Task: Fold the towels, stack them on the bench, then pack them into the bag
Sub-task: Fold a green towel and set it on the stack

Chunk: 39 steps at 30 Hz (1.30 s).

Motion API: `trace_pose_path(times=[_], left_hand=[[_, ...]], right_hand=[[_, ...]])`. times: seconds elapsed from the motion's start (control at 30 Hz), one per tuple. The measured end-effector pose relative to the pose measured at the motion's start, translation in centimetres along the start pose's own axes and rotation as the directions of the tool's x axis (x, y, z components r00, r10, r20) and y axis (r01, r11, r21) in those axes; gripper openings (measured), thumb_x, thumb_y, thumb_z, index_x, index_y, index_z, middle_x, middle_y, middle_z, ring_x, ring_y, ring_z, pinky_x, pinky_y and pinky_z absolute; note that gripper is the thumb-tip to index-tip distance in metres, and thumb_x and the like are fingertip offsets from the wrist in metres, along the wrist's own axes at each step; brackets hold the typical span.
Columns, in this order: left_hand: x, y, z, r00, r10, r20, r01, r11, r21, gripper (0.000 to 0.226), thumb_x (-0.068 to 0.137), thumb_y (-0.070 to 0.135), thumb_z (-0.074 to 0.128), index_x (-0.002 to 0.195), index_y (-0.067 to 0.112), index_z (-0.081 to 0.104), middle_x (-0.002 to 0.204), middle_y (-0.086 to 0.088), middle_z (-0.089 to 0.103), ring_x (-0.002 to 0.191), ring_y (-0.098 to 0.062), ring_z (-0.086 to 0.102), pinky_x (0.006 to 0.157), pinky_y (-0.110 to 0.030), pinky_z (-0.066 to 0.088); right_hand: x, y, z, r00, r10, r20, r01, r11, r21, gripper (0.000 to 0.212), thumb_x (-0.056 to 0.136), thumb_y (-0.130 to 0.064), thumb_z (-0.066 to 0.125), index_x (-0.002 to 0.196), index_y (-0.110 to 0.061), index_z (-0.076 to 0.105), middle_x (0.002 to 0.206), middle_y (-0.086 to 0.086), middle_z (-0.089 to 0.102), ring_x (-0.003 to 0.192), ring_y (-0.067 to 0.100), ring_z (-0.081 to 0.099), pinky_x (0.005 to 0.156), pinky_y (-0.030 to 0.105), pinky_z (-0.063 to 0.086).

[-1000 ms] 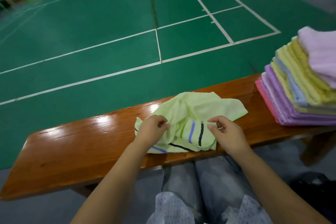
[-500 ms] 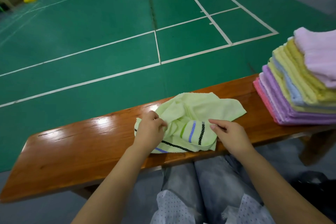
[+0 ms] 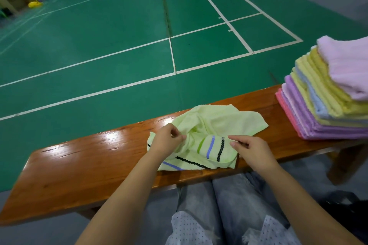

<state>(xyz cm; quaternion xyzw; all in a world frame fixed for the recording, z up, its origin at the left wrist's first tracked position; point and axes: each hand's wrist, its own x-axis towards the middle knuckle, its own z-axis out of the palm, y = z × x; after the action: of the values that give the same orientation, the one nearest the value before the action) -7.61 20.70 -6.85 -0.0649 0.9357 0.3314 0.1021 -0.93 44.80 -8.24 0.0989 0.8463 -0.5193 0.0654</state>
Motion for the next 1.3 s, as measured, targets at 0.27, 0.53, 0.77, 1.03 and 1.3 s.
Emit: trace_pose_path(times=[0.27, 0.53, 0.77, 1.03, 1.3], left_hand=[[0.9, 1.5, 1.3, 0.999, -0.011, 0.047, 0.004, 0.988, 0.151, 0.010, 0.088, 0.029, 0.067, 0.088, 0.018, 0.065, 0.081, 0.005, 0.059, 0.067, -0.009, 0.052, 0.053, -0.022, 0.040], [0.7, 0.1, -2.0, 0.988, -0.122, 0.095, 0.144, 0.948, -0.283, 0.013, 0.091, 0.017, 0.064, 0.081, 0.010, 0.058, 0.072, -0.002, 0.060, 0.065, -0.016, 0.054, 0.060, -0.027, 0.048], [-0.4, 0.2, -6.4, 0.995, -0.093, -0.023, 0.068, 0.853, -0.518, 0.011, 0.094, 0.004, 0.055, 0.087, 0.008, 0.048, 0.081, -0.008, 0.058, 0.067, -0.018, 0.058, 0.059, -0.027, 0.055], [-0.4, 0.3, -16.2, 0.983, 0.081, -0.165, -0.150, 0.875, -0.461, 0.025, 0.091, -0.010, 0.052, 0.074, 0.005, 0.062, 0.067, 0.002, 0.066, 0.060, -0.008, 0.063, 0.058, -0.015, 0.053], [-2.0, 3.4, -24.7, 0.792, 0.566, -0.229, -0.467, 0.804, 0.368, 0.018, 0.078, -0.002, 0.058, 0.087, 0.003, 0.073, 0.083, 0.017, 0.059, 0.076, 0.013, 0.057, 0.070, -0.006, 0.044]], right_hand=[[-0.5, 0.1, 0.0, 0.999, 0.041, 0.014, -0.042, 0.999, 0.033, 0.028, 0.092, -0.018, 0.060, 0.120, -0.019, 0.065, 0.073, -0.006, 0.066, 0.067, 0.007, 0.063, 0.064, 0.014, 0.045], [-0.1, 0.5, -0.6, 0.998, 0.059, 0.002, -0.059, 0.998, 0.035, 0.026, 0.091, -0.017, 0.062, 0.116, -0.020, 0.067, 0.069, -0.005, 0.065, 0.059, 0.006, 0.060, 0.061, 0.017, 0.045], [0.2, -0.7, -1.3, 1.000, 0.022, 0.002, -0.022, 0.999, -0.029, 0.027, 0.092, -0.023, 0.060, 0.118, -0.025, 0.066, 0.065, -0.001, 0.069, 0.068, 0.007, 0.062, 0.060, 0.022, 0.046], [4.3, -7.8, -7.0, 0.973, -0.182, -0.141, 0.158, 0.973, -0.166, 0.021, 0.092, -0.018, 0.060, 0.111, -0.016, 0.069, 0.069, -0.011, 0.064, 0.059, 0.002, 0.064, 0.064, 0.026, 0.051], [4.6, -18.9, -12.4, 0.816, -0.488, -0.310, 0.430, 0.871, -0.237, 0.016, 0.094, -0.013, 0.056, 0.103, -0.015, 0.069, 0.064, -0.015, 0.061, 0.048, -0.011, 0.056, 0.049, 0.010, 0.036]])
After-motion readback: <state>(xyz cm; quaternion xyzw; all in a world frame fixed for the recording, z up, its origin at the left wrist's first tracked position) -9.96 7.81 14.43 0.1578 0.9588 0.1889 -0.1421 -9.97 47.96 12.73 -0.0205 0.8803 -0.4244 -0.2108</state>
